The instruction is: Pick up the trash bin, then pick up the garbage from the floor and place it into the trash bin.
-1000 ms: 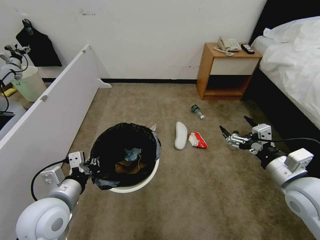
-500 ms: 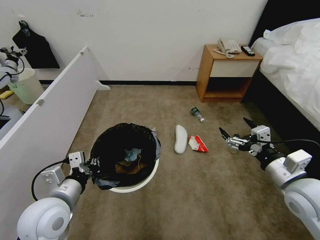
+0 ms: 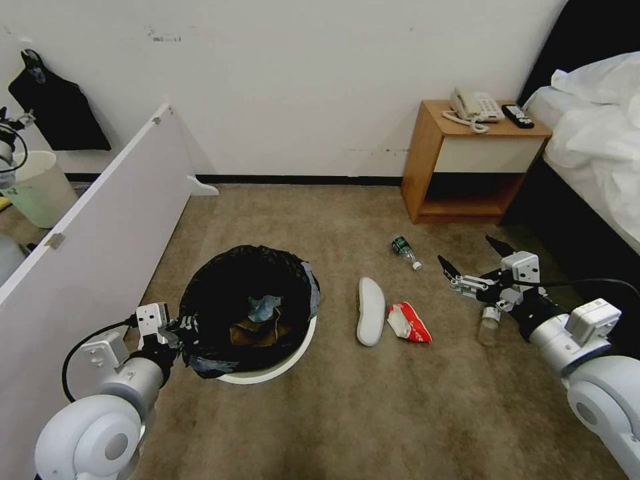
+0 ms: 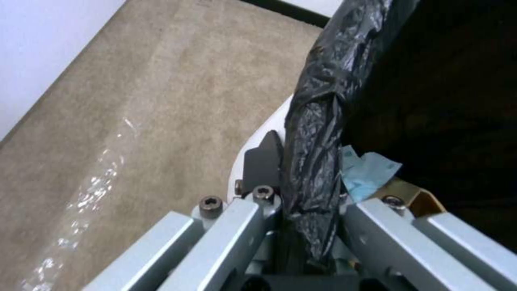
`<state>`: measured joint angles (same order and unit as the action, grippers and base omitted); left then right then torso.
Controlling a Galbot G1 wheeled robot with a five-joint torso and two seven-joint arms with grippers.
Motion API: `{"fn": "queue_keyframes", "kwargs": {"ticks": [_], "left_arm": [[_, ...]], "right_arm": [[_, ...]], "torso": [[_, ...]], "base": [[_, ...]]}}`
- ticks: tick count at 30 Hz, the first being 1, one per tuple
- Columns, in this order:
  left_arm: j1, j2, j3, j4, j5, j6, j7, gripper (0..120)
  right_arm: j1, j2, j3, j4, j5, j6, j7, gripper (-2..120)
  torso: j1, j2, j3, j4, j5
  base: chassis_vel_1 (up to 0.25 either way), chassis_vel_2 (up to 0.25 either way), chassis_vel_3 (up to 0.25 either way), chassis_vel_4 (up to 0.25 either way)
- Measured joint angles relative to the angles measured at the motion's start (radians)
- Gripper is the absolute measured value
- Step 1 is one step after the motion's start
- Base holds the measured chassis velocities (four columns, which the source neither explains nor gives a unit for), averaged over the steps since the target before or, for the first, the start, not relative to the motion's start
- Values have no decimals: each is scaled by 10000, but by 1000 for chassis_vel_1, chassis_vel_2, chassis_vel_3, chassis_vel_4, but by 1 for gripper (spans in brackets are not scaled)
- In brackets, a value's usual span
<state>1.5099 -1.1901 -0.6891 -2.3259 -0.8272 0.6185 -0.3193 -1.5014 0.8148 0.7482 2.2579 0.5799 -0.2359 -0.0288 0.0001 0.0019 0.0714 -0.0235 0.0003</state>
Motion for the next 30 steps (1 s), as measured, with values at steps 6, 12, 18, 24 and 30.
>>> {"fn": "queue_keyframes", "kwargs": {"ticks": [6, 12, 18, 24, 30], "left_arm": [[27, -49, 31, 4, 47, -5, 6, 1], [47, -67, 35, 4, 85, -6, 8, 1], [51, -88, 43, -8, 91, -5, 10, 1], [76, -125, 16, -26, 95, -5, 9, 1], [117, -148, -3, -37, 119, -5, 9, 1]], "right_arm": [[-70, 9, -30, -36, -34, 259, -46, 100], [-125, 21, -37, -57, -40, 331, -38, 100], [-166, 21, -55, -74, -48, 339, -55, 100], [-72, 42, -136, -115, -28, 326, -62, 100], [-96, 71, -137, -84, -3, 121, -75, 100]], "torso": [[1, -3, 0, -1, -3], [0, -2, -3, -1, -3], [0, -2, -3, -1, -3], [-1, -2, -2, -1, -2], [-1, -2, -2, -1, -3]], "base": [[-76, 52, 71, -77], [0, 0, 0, 0], [0, 0, 0, 0], [0, 0, 0, 0], [0, 0, 0, 0]]}}
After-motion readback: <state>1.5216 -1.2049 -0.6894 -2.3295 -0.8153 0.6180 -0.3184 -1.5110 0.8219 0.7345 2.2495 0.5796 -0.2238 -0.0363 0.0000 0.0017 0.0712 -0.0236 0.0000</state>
